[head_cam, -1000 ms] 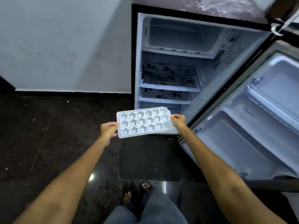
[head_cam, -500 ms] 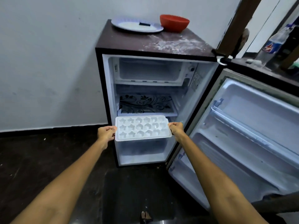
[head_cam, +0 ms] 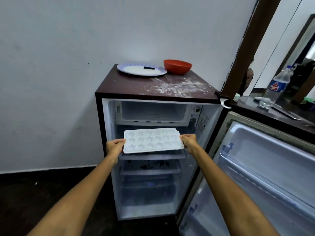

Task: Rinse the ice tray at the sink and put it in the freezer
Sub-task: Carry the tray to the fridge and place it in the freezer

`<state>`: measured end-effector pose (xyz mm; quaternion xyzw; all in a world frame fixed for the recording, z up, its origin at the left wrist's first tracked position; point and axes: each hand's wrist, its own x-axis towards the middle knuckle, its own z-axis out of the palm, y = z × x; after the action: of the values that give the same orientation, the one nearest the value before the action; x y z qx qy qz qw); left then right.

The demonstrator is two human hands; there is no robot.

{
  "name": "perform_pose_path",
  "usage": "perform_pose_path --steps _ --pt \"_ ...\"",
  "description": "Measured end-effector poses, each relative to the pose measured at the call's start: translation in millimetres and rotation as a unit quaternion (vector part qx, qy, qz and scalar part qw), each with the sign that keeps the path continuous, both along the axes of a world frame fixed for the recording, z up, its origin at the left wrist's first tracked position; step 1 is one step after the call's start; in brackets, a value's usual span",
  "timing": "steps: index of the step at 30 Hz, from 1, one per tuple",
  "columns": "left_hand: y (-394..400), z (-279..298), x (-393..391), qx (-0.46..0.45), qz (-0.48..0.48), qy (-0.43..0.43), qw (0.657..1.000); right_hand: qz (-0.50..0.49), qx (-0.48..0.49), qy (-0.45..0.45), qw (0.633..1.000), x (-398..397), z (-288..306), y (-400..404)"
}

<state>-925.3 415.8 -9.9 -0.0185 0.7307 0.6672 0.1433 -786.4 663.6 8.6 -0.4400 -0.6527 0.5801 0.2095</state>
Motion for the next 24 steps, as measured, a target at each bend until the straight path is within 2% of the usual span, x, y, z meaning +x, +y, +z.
perform_pose_path --steps 7,11,16,20,24 --pt "31 15 -39 -0.007 0.012 0.047 0.999 -0.006 -0.002 0.015 1.0 -37 20 27" --pt "48 24 -60 -0.034 0.013 0.09 0.995 -0.01 -0.012 0.061 0.998 -59 26 47" --pt "75 36 -86 -0.053 -0.012 0.1 0.993 -0.003 -0.031 0.042 0.999 -89 33 68" --pt "90 39 -105 -0.155 -0.027 0.127 0.979 0.026 -0.026 -0.017 0.999 -101 33 78" --pt "99 47 -114 -0.249 -0.028 0.123 0.96 0.08 0.017 -0.019 0.996 -113 29 87"
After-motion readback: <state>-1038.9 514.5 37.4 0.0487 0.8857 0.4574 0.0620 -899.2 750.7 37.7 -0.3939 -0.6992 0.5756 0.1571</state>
